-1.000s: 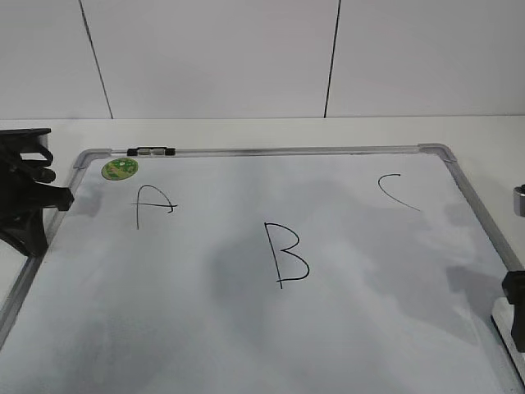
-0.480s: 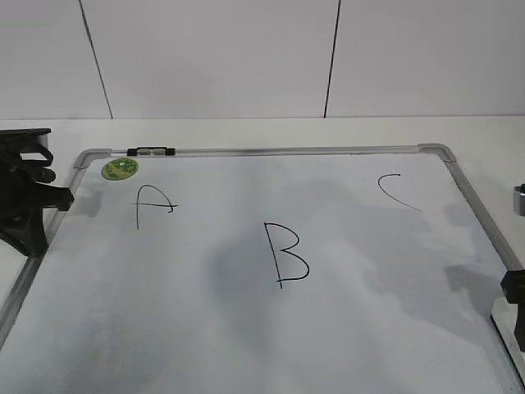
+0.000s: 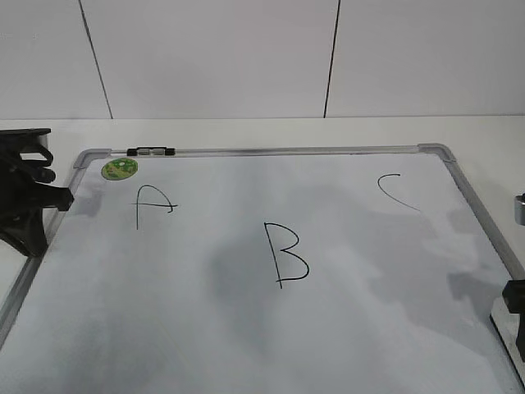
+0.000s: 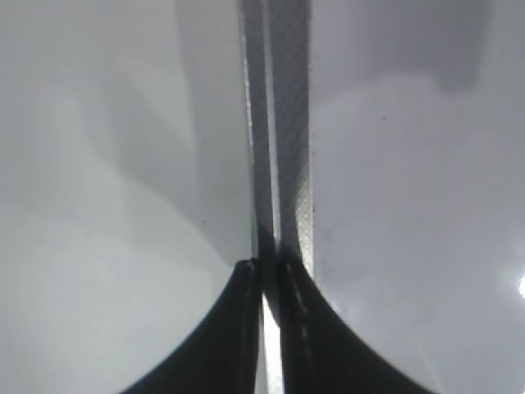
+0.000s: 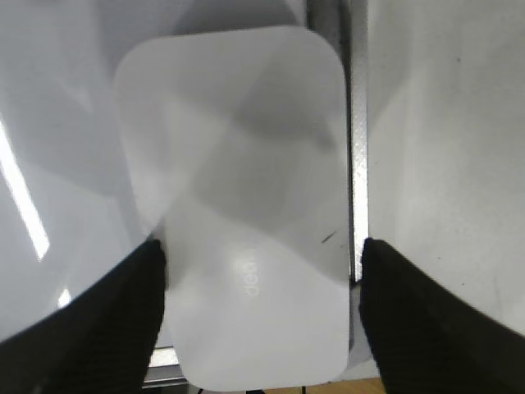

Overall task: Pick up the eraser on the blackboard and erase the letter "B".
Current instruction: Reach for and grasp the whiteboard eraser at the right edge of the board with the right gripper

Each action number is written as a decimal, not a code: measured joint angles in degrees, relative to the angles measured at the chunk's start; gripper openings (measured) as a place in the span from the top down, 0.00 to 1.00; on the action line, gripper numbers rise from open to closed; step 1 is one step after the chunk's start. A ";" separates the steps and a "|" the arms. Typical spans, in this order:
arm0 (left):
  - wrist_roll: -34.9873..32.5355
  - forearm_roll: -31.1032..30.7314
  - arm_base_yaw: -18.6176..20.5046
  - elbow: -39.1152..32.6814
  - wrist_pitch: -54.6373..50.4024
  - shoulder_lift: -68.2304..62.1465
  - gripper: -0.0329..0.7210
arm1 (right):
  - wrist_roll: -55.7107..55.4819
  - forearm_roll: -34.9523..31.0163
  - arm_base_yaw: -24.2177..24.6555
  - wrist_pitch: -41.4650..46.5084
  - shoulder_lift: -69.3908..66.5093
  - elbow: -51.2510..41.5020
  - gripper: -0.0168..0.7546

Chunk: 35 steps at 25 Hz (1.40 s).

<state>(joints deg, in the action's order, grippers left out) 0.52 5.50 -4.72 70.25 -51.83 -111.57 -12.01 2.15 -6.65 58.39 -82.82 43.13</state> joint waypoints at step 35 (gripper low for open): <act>0.00 0.00 0.00 0.00 0.00 0.00 0.92 | 0.00 -0.67 0.00 -1.88 3.46 -0.43 0.12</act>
<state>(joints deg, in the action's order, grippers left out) 0.52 5.50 -4.72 70.25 -51.83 -111.57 -12.01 1.47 -6.65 56.51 -79.36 42.70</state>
